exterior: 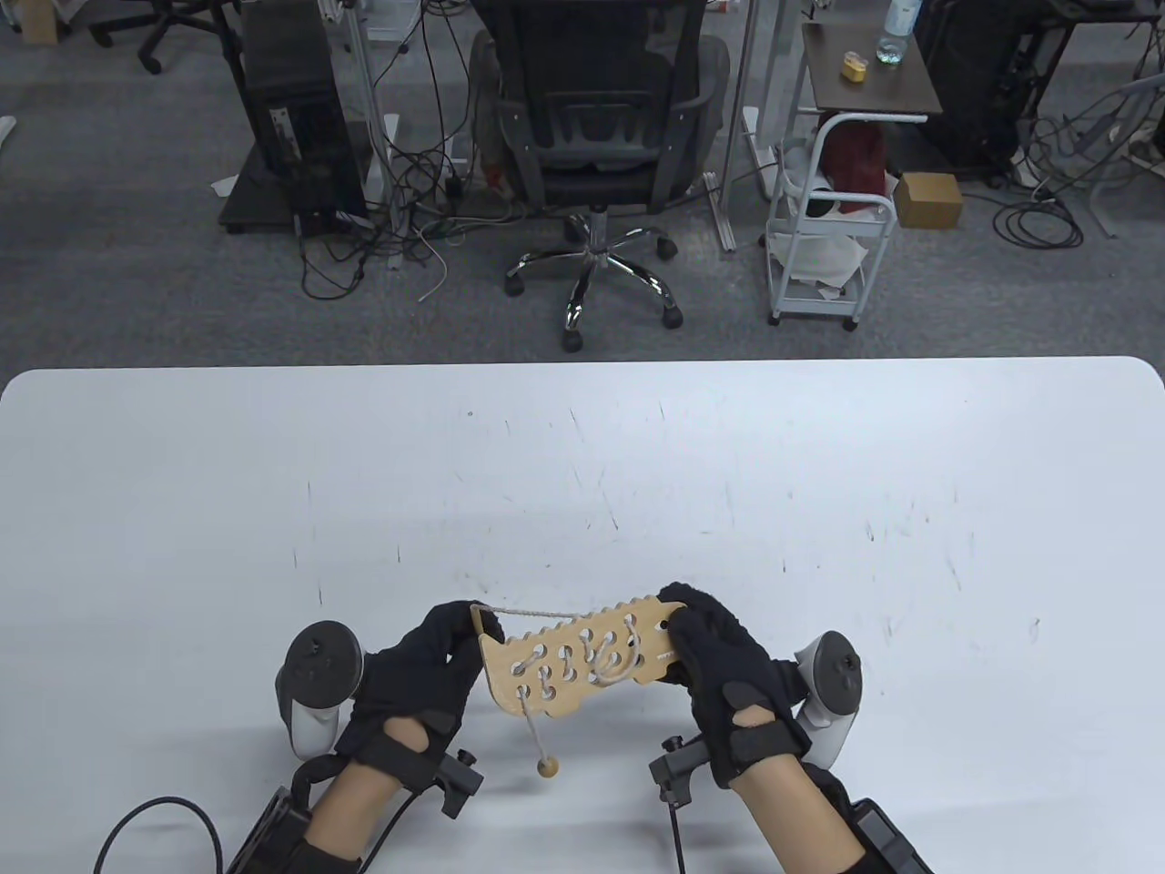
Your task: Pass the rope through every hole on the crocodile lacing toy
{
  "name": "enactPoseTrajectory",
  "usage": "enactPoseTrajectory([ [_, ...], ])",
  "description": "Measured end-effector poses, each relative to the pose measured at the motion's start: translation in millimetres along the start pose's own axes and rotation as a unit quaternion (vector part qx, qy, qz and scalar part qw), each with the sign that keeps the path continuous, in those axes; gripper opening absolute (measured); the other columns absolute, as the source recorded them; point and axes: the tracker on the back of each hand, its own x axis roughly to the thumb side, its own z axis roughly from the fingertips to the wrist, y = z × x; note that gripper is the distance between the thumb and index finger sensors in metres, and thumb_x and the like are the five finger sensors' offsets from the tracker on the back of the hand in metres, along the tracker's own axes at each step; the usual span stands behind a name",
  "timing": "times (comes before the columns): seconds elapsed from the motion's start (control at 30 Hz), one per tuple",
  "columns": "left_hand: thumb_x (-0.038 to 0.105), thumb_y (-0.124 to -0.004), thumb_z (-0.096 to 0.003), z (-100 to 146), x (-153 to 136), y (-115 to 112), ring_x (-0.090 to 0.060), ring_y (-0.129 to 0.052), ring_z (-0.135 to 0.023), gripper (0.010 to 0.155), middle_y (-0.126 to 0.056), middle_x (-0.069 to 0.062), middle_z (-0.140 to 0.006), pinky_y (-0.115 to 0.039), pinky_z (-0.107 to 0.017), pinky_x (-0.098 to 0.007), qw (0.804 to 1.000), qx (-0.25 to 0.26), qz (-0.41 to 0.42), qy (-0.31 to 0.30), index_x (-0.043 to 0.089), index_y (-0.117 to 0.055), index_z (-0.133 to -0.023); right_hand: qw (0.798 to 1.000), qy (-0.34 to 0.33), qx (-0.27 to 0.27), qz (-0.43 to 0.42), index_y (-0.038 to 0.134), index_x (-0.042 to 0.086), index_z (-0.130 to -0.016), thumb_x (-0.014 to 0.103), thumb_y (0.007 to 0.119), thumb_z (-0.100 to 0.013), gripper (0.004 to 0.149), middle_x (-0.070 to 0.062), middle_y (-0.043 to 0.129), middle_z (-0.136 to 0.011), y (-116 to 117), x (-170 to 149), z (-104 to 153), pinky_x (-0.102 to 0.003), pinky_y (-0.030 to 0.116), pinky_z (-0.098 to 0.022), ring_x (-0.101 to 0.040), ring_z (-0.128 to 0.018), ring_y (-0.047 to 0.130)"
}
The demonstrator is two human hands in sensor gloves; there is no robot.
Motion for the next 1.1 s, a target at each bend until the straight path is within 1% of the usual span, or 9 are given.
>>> enactPoseTrajectory([
  [0.47,0.038,-0.074,-0.041,-0.5,-6.7,20.5,-0.024,-0.089,-0.076,0.049,-0.09,0.004,-0.082,-0.055,-0.075,-0.058,0.999,0.038,0.016,0.014,0.031,-0.073,-0.089,1.0,0.005,-0.026,-0.003,0.075,0.013,-0.088,0.036,0.08,-0.047,0.048,-0.003,0.1,-0.069,-13.1,-1.3,-6.9,-0.041,0.084,-0.042,-0.02,-0.047,0.109],
  [0.63,0.038,-0.073,-0.0411,-0.2,-10.5,30.9,-0.024,-0.089,-0.076,0.049,-0.09,0.004,-0.082,-0.055,-0.075,-0.058,0.997,0.061,0.033,0.022,0.03,-0.072,-0.089,0.999,0.007,-0.037,-0.004,0.075,0.013,-0.088,0.036,0.08,-0.047,0.048,-0.003,0.1,-0.069,-18.9,-2.2,-9.9,-0.041,0.084,-0.042,-0.019,-0.047,0.109],
  [0.87,0.038,-0.072,-0.0411,-0.5,-16.3,42.0,-0.024,-0.09,-0.077,0.049,-0.09,0.005,-0.082,-0.056,-0.075,-0.058,0.995,0.079,0.047,0.033,0.031,-0.072,-0.089,0.999,0.01,-0.049,-0.003,0.075,0.013,-0.088,0.036,0.08,-0.047,0.048,-0.003,0.099,-0.07,-25.5,-3.5,-13.9,-0.041,0.084,-0.042,-0.02,-0.047,0.109],
  [1.0,0.038,-0.072,-0.0402,-1.8,-18.0,42.7,-0.023,-0.092,-0.077,0.049,-0.092,0.005,-0.082,-0.057,-0.074,-0.059,0.995,0.076,0.058,0.031,0.029,-0.073,-0.088,0.999,0.009,-0.049,0.004,0.075,0.013,-0.088,0.036,0.08,-0.047,0.048,-0.003,0.1,-0.069,-27.2,-3.8,-16.5,-0.041,0.084,-0.043,-0.02,-0.047,0.109],
  [1.1,0.037,-0.072,-0.0401,-2.2,-18.1,40.4,-0.025,-0.091,-0.079,0.049,-0.091,0.004,-0.085,-0.057,-0.074,-0.059,0.995,0.074,0.059,0.037,0.029,-0.073,-0.088,0.999,0.012,-0.052,0.003,0.075,0.013,-0.088,0.036,0.08,-0.047,0.048,-0.003,0.1,-0.069,-27.0,-4.0,-16.0,-0.041,0.084,-0.042,-0.02,-0.047,0.109],
])
